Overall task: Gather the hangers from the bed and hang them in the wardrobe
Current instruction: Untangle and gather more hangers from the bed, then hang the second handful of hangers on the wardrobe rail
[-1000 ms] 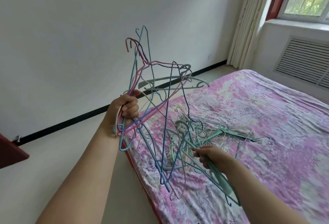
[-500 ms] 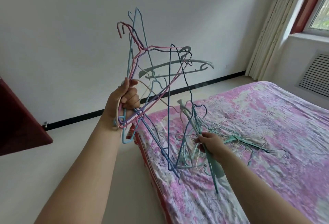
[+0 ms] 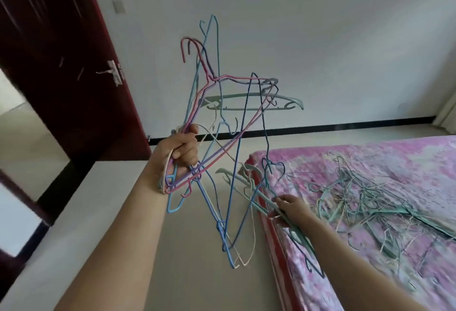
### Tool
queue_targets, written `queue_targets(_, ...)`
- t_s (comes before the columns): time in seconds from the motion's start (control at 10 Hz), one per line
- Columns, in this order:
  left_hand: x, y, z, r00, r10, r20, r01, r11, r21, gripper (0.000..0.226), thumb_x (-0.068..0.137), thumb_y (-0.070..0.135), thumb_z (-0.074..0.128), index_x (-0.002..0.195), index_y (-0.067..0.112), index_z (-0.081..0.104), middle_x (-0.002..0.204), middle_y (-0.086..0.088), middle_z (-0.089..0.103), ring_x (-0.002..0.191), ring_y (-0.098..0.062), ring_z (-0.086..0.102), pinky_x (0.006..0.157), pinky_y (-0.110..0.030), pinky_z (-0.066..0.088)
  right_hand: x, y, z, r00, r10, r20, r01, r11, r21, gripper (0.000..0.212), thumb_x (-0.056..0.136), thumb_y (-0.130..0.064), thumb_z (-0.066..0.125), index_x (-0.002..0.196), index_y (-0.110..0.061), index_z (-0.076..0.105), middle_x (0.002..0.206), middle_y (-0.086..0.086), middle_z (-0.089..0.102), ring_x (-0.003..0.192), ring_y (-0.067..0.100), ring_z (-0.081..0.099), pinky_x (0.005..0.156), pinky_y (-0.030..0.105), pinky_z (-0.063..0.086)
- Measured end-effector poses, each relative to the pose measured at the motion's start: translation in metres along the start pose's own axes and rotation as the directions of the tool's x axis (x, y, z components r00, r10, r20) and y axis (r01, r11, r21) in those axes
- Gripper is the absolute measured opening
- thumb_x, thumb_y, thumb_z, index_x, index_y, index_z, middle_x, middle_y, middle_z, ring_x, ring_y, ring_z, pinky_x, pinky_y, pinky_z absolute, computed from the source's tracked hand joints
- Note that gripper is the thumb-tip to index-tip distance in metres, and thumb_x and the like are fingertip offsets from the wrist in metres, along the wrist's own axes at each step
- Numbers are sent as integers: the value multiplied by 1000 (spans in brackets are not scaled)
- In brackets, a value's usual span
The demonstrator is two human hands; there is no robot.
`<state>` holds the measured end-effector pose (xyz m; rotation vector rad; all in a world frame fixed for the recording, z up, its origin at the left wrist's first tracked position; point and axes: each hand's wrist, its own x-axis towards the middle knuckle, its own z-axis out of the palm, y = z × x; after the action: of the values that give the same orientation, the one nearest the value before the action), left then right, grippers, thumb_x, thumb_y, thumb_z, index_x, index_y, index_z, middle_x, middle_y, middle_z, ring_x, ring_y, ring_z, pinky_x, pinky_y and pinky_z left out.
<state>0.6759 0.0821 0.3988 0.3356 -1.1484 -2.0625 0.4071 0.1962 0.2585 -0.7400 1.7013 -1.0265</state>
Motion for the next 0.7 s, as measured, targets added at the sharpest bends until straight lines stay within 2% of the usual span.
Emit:
queue_targets(0.1,-70,24,-27,995,12,-100,-8,999,41,23,89,5,34,88,12,55,45,6,14,38,-8,11,42,-21,12,-14,5,66,994,-11,107,19,997,-70,16,102,-14,42,108,-5,53,68,14,68,40,17,60,37,20,43)
queue_targets(0.2,-138,46,-51,985,34,-170,-26,999,45,26,89,5,37,86,13,61,46,5,13,40,-8,10,44,-22,12,-28,11,131,981,-14,191,47,984,-171,17,101,-14,42,106,-5,56,77,15,71,47,19,64,44,23,47)
queue_targets(0.3,-202,65,-75,978,35,-204,-29,999,35,8,82,8,59,89,12,60,44,6,19,39,-7,14,44,-21,14,-45,19,191,964,15,266,55,966,-254,18,100,-16,44,105,-7,59,79,13,73,50,20,66,47,23,48)
queue_targets(0.4,-258,78,-94,959,62,-276,-53,998,38,8,86,6,52,88,12,58,39,9,33,39,-7,14,44,-22,13,-60,22,243,947,35,320,92,924,-371,18,99,-17,45,104,-9,61,76,8,73,51,15,66,47,20,45)
queue_targets(0.5,-307,87,-104,937,87,-337,-80,996,37,11,81,8,64,89,12,58,38,9,38,38,-7,15,43,-23,12,-69,19,288,920,8,391,236,785,-572,23,99,-18,45,104,-6,64,91,9,72,63,11,67,54,19,49)
queue_targets(0.6,-351,84,-108,890,109,-444,-102,994,38,45,55,24,89,82,12,55,36,8,37,34,-5,20,41,-21,15,-75,16,329,874,7,486,389,590,-707,27,96,-23,47,101,-5,66,102,11,71,89,23,66,78,35,54)
queue_targets(0.7,-391,82,-92,754,159,-637,-83,986,147,72,31,36,94,75,15,40,34,8,36,29,-1,29,37,-17,19,-83,12,365,815,59,577,484,480,-732,25,97,-21,45,103,-5,63,100,12,71,81,23,67,76,37,57)
